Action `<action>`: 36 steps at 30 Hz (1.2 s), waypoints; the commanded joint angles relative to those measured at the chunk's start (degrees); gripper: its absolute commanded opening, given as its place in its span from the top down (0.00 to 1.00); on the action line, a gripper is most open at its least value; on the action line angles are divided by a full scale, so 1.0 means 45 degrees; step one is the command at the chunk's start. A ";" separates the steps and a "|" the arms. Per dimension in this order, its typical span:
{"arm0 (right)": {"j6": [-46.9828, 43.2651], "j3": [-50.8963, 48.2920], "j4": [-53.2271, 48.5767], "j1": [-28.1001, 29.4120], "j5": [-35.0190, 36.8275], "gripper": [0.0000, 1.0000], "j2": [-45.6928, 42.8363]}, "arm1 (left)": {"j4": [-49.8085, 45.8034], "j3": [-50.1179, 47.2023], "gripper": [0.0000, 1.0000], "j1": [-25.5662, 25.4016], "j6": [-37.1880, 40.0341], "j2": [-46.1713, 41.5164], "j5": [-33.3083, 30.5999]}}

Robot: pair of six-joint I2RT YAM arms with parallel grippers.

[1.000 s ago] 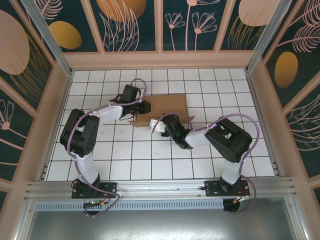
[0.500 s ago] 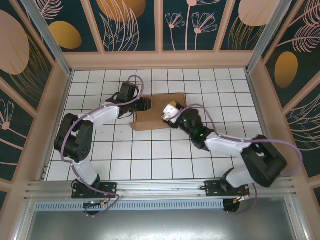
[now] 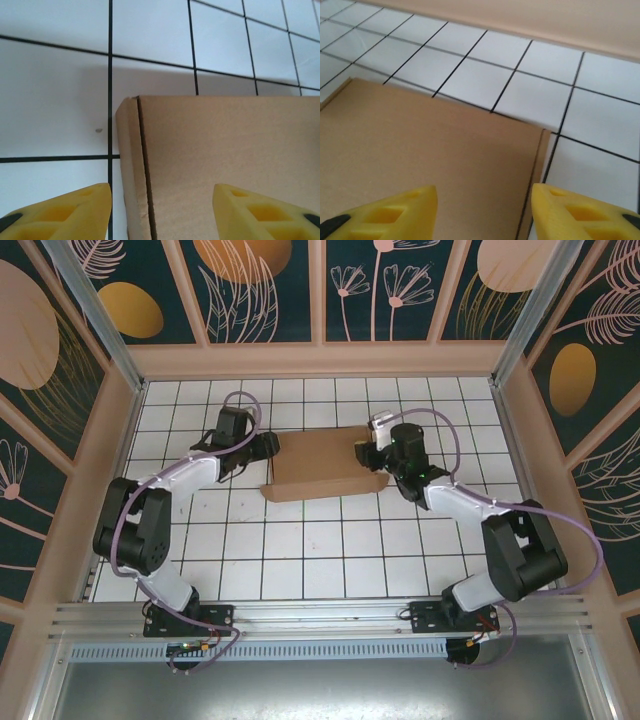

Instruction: Fold the paper box

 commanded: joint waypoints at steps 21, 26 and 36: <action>0.4157 0.2241 -0.1336 -0.3391 -0.4194 0.36 0.3482 | 0.0864 -0.0517 0.45 0.0752 0.0464 0.1520 0.2070; 0.4689 0.2300 -0.1373 -0.3763 -0.5587 0.33 0.4093 | 0.1673 -0.0760 0.61 0.1400 0.0878 0.2018 0.4145; 0.5671 0.2579 -0.0885 -0.4279 -0.9391 0.22 0.5575 | 0.2336 -0.1242 0.80 0.2673 0.0857 0.2863 0.6619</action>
